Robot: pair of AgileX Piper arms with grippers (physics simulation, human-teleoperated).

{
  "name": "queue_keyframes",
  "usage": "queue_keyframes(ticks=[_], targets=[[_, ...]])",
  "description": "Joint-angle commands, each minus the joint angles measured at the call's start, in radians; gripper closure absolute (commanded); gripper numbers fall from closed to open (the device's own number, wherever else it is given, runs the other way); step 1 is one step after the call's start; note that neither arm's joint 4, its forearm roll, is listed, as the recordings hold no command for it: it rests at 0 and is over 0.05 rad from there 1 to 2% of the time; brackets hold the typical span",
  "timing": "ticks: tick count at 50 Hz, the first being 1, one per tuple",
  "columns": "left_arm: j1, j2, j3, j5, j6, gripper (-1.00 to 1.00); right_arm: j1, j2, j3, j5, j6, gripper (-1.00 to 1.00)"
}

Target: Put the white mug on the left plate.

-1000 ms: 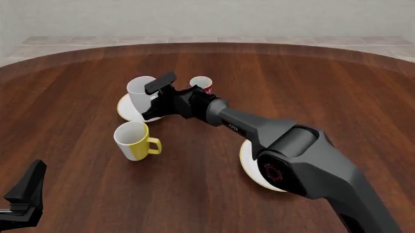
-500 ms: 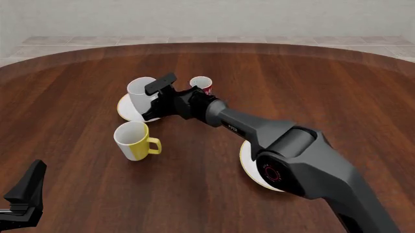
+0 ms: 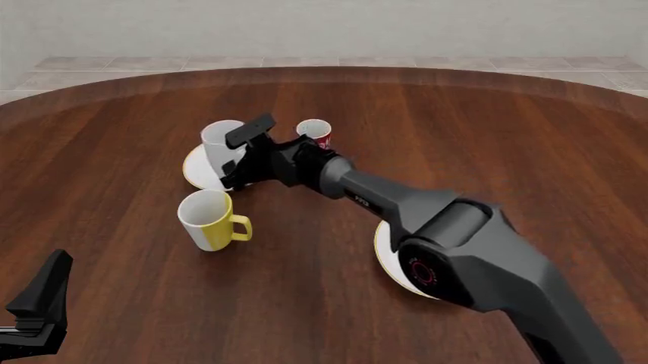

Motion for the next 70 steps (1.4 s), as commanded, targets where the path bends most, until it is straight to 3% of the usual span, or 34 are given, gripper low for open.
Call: queue_keyframes(ticks=[1,22,36,52,64,65,70], targets=[[0.000,0.000,0.000,0.000,0.000,-1.00,0.005,0.009,-0.014,0.006,0.011,-1.00],[0.000,0.000,0.000,0.000,0.000,-1.00,-0.001,-0.018,0.007,0.000,0.026,-1.00],[0.000,0.000,0.000,0.000,0.000,-1.00,0.001,-0.163,0.198,-0.080,0.035,-1.00],[0.000,0.000,0.000,0.000,0.000,-1.00,0.007,-0.428,0.569,-0.228,0.041,-1.00],[0.000,0.000,0.000,0.000,0.000,-1.00,0.023,-0.732,0.919,-0.339,0.070,-1.00],[0.000,0.000,0.000,0.000,0.000,-1.00,0.025,-0.805,0.992,-0.366,0.066,-1.00],[0.000,0.000,0.000,0.000,0.000,-1.00,0.036,-0.930,1.138,-0.409,0.038,-1.00]])
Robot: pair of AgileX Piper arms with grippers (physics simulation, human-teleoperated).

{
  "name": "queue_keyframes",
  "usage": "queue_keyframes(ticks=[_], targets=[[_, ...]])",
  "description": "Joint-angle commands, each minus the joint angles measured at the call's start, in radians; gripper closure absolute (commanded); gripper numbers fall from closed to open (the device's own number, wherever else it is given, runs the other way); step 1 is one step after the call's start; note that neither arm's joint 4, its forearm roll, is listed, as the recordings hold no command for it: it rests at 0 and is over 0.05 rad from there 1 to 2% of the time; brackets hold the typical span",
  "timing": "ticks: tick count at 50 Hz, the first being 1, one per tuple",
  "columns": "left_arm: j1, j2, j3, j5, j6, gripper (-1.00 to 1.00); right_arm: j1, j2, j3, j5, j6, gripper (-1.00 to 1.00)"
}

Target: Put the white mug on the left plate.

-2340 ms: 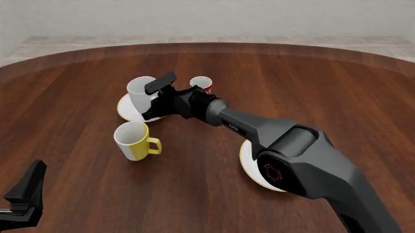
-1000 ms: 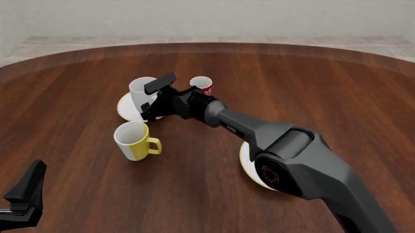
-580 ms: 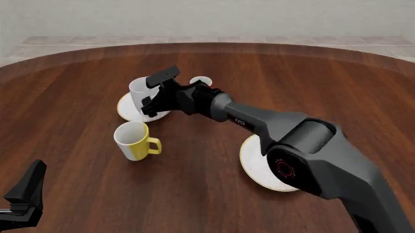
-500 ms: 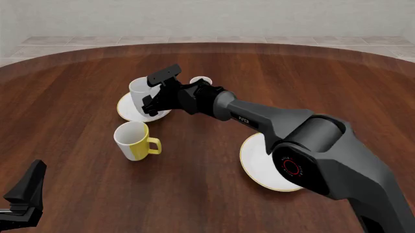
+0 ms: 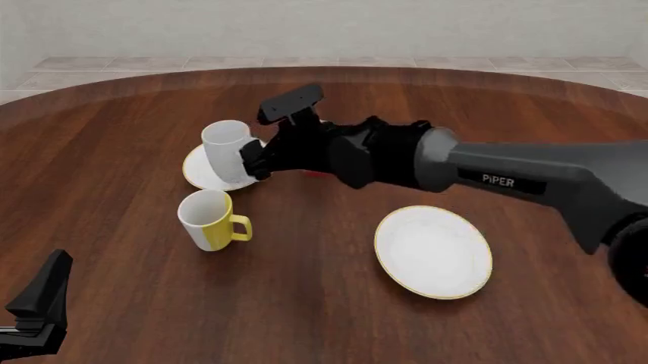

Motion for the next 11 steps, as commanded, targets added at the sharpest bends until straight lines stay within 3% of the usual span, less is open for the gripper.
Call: queue_keyframes(ticks=[1,11], targets=[[0.000,0.000,0.000,0.000,0.000,-1.00,0.018,-0.307,0.346,-0.105,-0.008,-1.00],[0.000,0.000,0.000,0.000,0.000,-1.00,0.010,-0.639,0.588,-0.097,0.008,-1.00]])
